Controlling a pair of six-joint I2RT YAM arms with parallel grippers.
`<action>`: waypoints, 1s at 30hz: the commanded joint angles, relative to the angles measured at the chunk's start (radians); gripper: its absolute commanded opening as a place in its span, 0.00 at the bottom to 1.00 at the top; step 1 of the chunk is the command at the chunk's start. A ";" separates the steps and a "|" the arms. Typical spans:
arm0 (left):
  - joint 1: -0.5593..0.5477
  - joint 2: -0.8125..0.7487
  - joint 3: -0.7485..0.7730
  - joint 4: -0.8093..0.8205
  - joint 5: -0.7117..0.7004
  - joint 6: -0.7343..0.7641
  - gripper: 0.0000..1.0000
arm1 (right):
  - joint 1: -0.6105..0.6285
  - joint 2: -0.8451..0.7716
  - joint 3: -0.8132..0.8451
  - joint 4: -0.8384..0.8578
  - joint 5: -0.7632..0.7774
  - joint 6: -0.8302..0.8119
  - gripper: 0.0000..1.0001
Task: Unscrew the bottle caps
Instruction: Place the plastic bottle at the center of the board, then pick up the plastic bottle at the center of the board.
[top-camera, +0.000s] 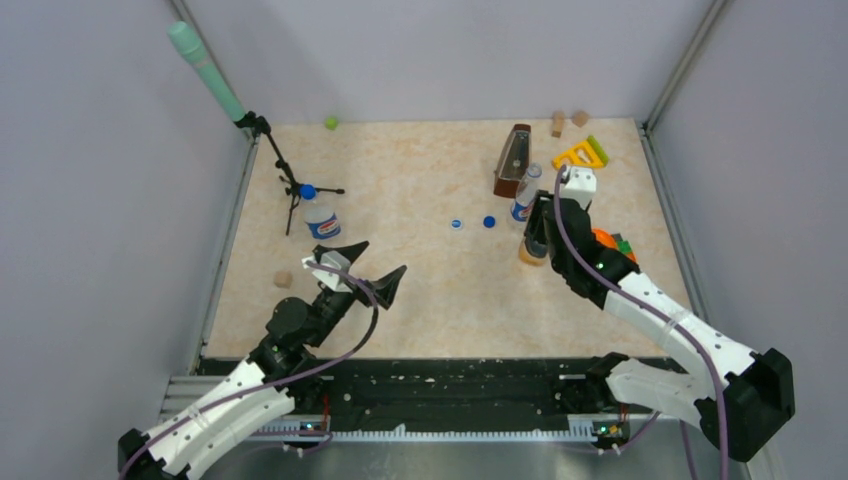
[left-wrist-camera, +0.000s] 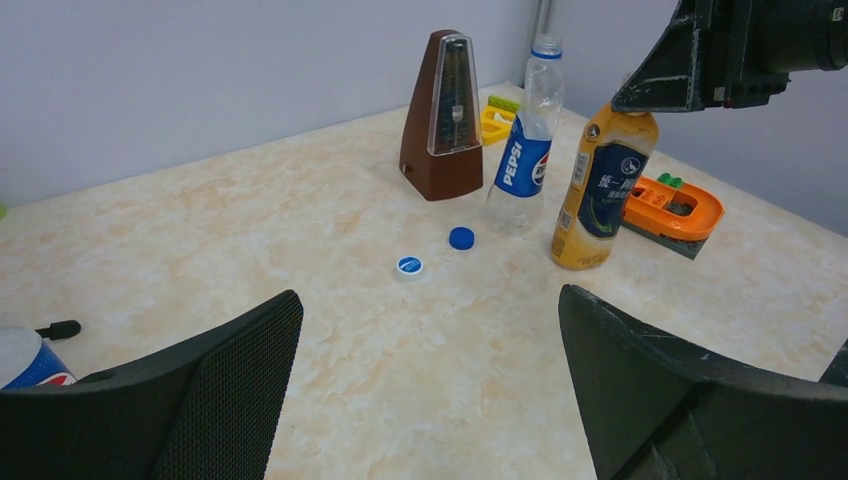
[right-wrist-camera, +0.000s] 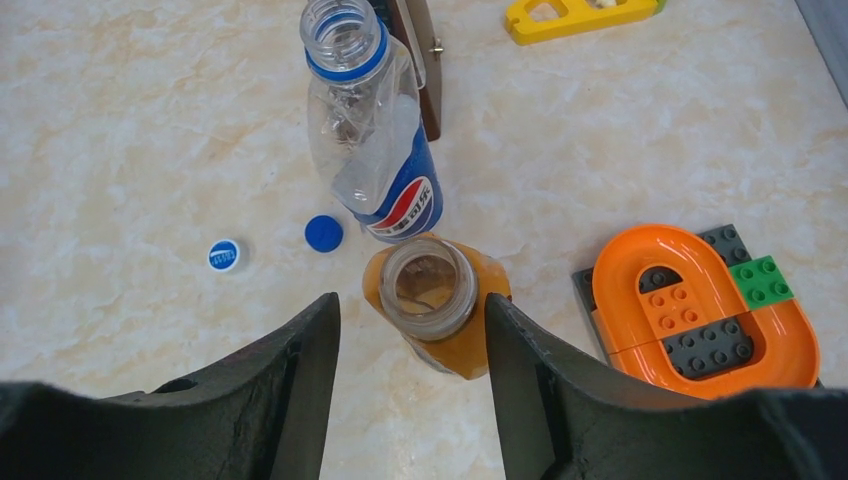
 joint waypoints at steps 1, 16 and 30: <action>-0.002 0.016 0.001 0.013 -0.037 -0.016 0.99 | -0.008 -0.025 0.045 -0.015 -0.020 0.004 0.55; -0.001 -0.042 0.001 -0.033 -0.415 -0.084 0.99 | -0.008 -0.147 0.159 -0.176 -0.179 -0.072 0.61; 0.000 0.017 0.012 -0.037 -0.882 -0.038 0.99 | 0.038 -0.230 0.223 -0.079 -0.906 -0.094 0.68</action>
